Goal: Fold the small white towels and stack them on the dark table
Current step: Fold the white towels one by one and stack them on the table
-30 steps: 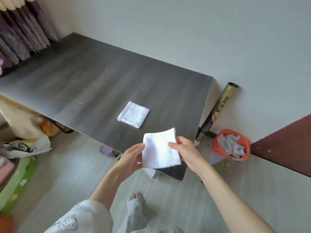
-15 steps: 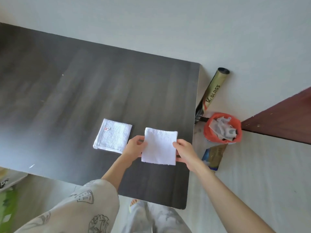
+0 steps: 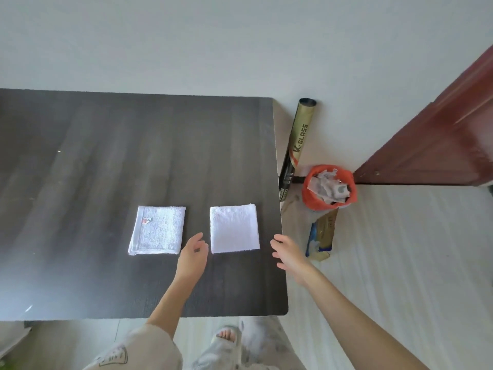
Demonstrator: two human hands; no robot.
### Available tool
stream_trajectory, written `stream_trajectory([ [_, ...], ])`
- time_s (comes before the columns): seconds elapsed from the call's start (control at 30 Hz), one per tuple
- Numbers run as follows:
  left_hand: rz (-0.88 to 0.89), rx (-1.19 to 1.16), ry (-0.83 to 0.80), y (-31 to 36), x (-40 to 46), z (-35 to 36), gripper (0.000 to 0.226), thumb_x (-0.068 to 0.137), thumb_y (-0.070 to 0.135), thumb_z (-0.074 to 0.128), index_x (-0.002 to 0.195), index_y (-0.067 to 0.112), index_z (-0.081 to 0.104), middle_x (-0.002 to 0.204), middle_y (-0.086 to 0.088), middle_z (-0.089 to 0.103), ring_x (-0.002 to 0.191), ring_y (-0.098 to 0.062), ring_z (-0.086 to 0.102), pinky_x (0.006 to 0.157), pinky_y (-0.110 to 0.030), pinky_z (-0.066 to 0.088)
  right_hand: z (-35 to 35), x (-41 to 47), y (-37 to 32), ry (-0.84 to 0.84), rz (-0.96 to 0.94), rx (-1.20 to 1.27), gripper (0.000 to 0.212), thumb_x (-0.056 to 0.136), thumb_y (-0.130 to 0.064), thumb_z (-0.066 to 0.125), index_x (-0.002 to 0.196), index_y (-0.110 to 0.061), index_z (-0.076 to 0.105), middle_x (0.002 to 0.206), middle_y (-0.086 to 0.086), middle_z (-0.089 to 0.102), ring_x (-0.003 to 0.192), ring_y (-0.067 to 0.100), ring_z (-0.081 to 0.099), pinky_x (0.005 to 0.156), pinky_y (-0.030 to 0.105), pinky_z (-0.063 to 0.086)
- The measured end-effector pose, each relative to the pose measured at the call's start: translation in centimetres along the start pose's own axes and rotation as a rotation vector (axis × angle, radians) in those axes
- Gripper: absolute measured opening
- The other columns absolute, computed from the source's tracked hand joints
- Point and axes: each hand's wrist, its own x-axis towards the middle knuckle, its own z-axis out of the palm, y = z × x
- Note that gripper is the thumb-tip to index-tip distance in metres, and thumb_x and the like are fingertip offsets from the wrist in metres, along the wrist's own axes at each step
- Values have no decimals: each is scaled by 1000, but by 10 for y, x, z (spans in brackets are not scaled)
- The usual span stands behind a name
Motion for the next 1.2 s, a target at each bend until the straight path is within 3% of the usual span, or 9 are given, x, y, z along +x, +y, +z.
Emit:
stream_trajectory([
  [0.07, 93, 63, -31, 3, -16, 7, 40, 96, 22, 41, 136, 20, 42, 95, 1, 60, 85, -18, 56, 78, -30, 46, -10, -17, 23, 59, -13, 100, 29, 98, -25, 40, 126, -21, 45, 109, 5, 52, 103, 21, 56, 89, 33, 46],
  [0.13, 210, 150, -107, 9, -32, 23, 35, 96, 26, 43, 130, 23, 48, 114, -1, 60, 101, -18, 58, 81, -27, 45, -23, -37, 51, 120, -11, 264, 13, 98, -26, 42, 108, -23, 49, 102, 2, 54, 94, 18, 57, 80, 29, 46],
  [0.3, 347, 331, -401, 17, -84, 102, 31, 96, 23, 44, 125, 19, 52, 110, -5, 63, 102, -25, 59, 86, -37, 48, -75, -121, 129, 367, -49, 576, 9, 96, -18, 47, 100, -16, 54, 95, 8, 59, 77, 20, 57, 64, 25, 45],
  [0.4, 385, 421, -586, 14, -130, 168, 29, 96, 16, 44, 124, 12, 53, 107, -17, 62, 97, -36, 58, 83, -42, 47, -118, -175, 190, 528, -84, 682, 10, 96, -24, 49, 98, -17, 57, 94, 7, 64, 78, 20, 60, 68, 28, 49],
  [0.53, 501, 563, -806, 7, -208, 264, 17, 94, 18, 48, 101, 31, 56, 101, -4, 63, 91, -23, 59, 82, -37, 47, -176, -239, 284, 725, -73, 855, 17, 96, -22, 49, 108, -12, 57, 91, 6, 65, 78, 20, 61, 69, 28, 49],
  [0.63, 602, 619, -914, -2, -272, 346, 8, 81, 38, 51, 89, 39, 53, 91, 0, 65, 84, -24, 62, 77, -36, 46, -220, -284, 360, 844, -58, 957, 17, 96, -22, 50, 109, -13, 57, 88, 4, 66, 76, 20, 61, 70, 29, 49],
  [0.77, 686, 675, -1064, -1, -373, 451, 18, 93, 19, 48, 108, 19, 58, 95, -2, 65, 85, -21, 64, 83, -36, 48, -274, -348, 452, 977, -33, 1004, 18, 97, -22, 48, 108, -13, 58, 90, 3, 67, 80, 20, 63, 78, 34, 50],
  [1.0, 790, 749, -1284, 1, -510, 597, 22, 95, 14, 45, 113, 15, 57, 102, -3, 65, 87, -18, 64, 86, -32, 48, -397, -440, 570, 1185, -55, 1096, 18, 96, -23, 49, 109, -14, 58, 95, 5, 67, 85, 21, 64, 84, 38, 51],
  [1.2, 809, 814, -1374, 0, -574, 736, 21, 96, 13, 44, 112, 13, 57, 103, -7, 65, 83, -16, 64, 76, -25, 47, -511, -459, 649, 1254, -65, 1125, 19, 97, -23, 47, 109, -15, 58, 98, 5, 67, 89, 21, 65, 86, 38, 51],
])
